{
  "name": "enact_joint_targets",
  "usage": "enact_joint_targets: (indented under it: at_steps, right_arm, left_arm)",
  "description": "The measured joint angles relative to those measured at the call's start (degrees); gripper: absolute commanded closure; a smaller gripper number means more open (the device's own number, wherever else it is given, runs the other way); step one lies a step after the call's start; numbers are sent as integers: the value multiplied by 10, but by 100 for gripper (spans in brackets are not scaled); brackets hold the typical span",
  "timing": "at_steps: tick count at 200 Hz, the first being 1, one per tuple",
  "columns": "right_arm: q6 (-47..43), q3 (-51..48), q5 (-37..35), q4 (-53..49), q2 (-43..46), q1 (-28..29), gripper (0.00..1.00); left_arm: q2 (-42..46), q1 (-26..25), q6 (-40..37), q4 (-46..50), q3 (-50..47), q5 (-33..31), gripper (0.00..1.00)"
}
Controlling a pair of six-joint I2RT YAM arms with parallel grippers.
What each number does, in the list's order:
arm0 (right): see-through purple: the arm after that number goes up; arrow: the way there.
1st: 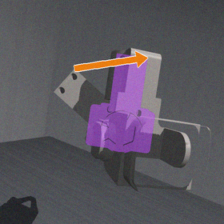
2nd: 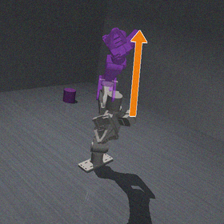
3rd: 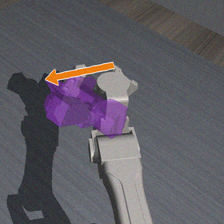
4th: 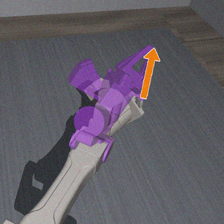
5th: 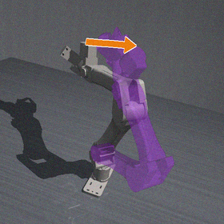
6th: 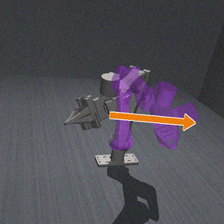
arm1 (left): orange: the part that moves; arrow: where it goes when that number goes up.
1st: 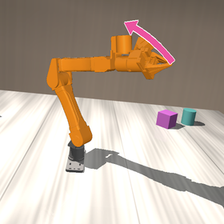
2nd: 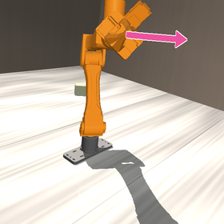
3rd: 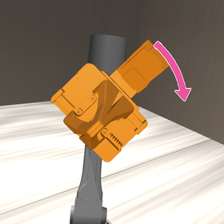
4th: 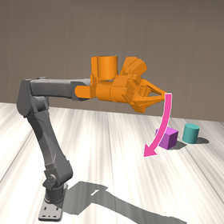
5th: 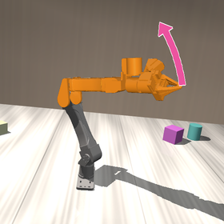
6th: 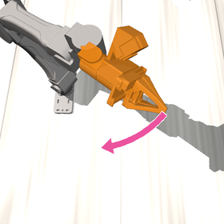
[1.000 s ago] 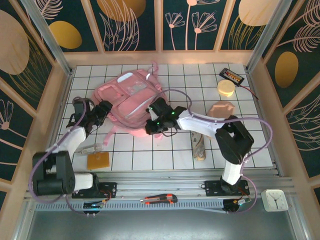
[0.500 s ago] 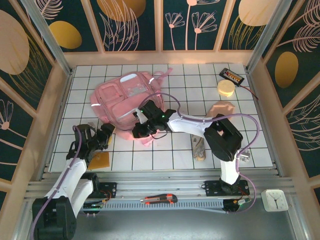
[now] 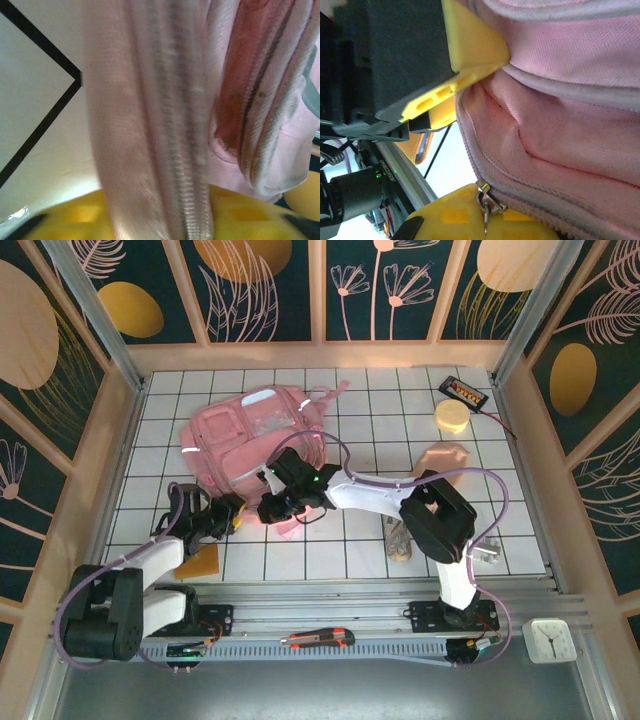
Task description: Pack the student bag
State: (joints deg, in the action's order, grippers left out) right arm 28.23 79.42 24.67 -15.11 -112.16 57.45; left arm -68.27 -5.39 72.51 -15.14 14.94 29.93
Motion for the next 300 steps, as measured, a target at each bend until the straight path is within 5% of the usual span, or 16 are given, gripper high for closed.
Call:
enact_joint_targets:
  at_steps: [56, 91, 141, 183, 201, 225, 253, 300]
  right_arm:
    - [-9, 2, -53, -88, 21, -22, 100]
    - [-43, -31, -82, -151, 84, -116, 100]
    - [-140, -11, -67, -164, 63, -213, 100]
    - [-170, -12, -40, -136, 42, -213, 100]
    - [-163, -37, -36, -108, 49, -181, 100]
    - [-141, -38, -22, -80, 48, -107, 100]
    - [-111, 34, 12, -63, 5, -45, 100]
    - [-72, 83, 56, -52, -38, -44, 100]
  left_arm:
    - [-5, -6, -90, 90, 56, -17, 100]
    - [-5, -8, -192, 180, 116, -38, 100]
    - [-14, -1, -281, 229, 161, -37, 100]
    - [-90, 37, -335, 266, 223, -42, 100]
    - [-153, 51, -365, 288, 285, -52, 70]
    - [-231, 70, -397, 287, 381, -70, 43]
    - [-239, 89, -420, 281, 433, -93, 3]
    - [-72, 93, -408, 318, 344, -123, 1]
